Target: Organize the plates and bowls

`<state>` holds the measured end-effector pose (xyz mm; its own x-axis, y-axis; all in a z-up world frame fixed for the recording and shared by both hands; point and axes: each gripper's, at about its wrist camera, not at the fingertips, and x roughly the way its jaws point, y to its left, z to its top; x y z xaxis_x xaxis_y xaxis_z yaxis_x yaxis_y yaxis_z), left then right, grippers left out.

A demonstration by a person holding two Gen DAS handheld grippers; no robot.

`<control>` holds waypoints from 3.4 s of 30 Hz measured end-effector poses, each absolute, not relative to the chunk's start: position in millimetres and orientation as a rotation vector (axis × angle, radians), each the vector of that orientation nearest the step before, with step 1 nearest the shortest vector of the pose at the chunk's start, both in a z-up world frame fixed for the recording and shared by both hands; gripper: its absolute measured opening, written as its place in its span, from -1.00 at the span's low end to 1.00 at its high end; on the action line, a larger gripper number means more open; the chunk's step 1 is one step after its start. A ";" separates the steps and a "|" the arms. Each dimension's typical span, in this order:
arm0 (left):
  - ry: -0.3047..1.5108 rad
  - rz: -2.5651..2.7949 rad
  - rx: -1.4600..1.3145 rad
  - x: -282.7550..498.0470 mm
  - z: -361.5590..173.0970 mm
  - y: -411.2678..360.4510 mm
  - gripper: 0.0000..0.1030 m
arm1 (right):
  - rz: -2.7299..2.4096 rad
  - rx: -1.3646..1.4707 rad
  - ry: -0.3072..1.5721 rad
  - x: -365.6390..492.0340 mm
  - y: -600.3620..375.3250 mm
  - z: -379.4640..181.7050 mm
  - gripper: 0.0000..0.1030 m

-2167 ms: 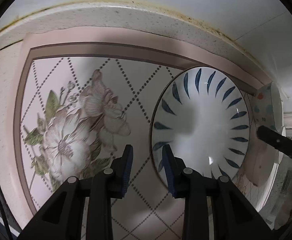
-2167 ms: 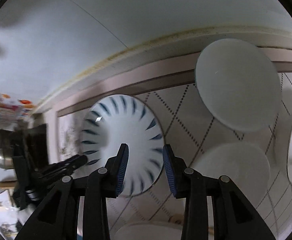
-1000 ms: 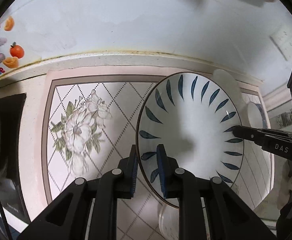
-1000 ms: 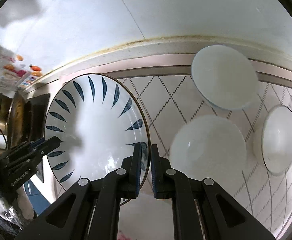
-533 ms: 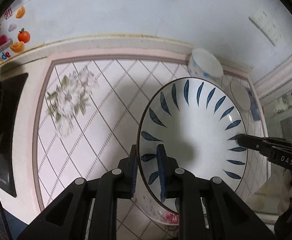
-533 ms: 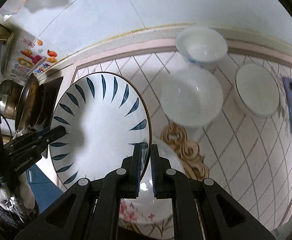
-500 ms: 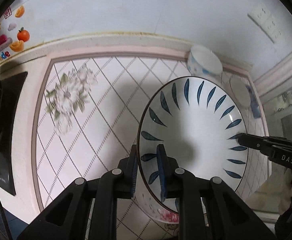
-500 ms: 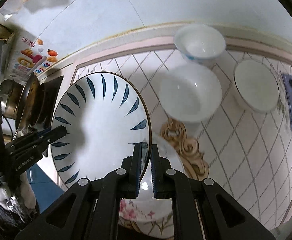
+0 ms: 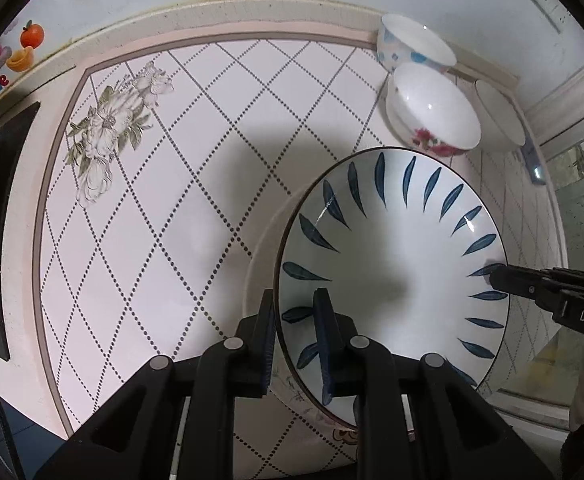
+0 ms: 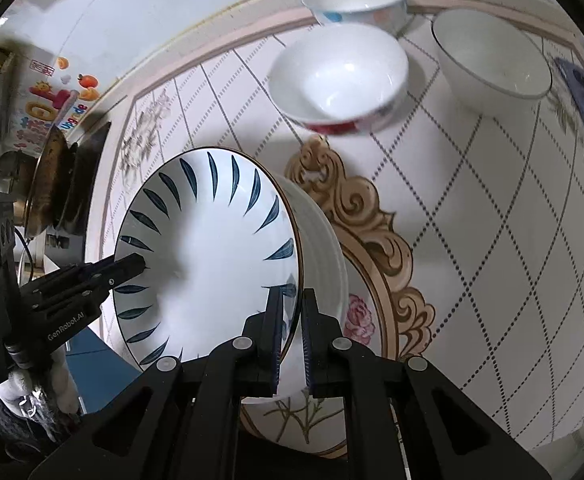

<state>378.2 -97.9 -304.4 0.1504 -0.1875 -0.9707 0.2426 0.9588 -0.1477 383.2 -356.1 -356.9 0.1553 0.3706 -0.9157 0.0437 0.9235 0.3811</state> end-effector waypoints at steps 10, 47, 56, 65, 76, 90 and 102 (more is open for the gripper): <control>1.415 -0.269 0.055 377.0 -323.8 -100.4 -0.68 | 0.244 0.361 1.429 375.4 -358.2 -384.8 -0.80; 1.277 -0.155 0.074 326.7 -256.9 -102.5 -0.65 | 0.240 0.343 1.364 351.9 -345.0 -328.7 -0.69; 1.149 -0.212 0.043 278.8 -170.1 -89.4 -0.49 | 0.207 0.275 1.232 288.1 -316.0 -241.1 0.02; 1.113 -0.271 -0.002 236.4 -126.4 -74.9 -0.44 | 0.167 0.246 1.138 226.4 -302.2 -168.7 0.35; 1.112 -0.278 -0.007 222.1 -116.6 -73.4 -0.44 | 0.158 0.291 1.114 192.2 -303.0 -144.0 0.36; 1.167 -0.182 -0.113 349.1 -170.5 -126.1 -0.44 | 0.171 0.367 1.173 309.4 -381.4 -201.6 0.37; 1.423 -0.219 -0.199 491.6 -282.8 -188.3 -0.44 | 0.130 0.509 1.248 464.9 -461.7 -311.9 0.37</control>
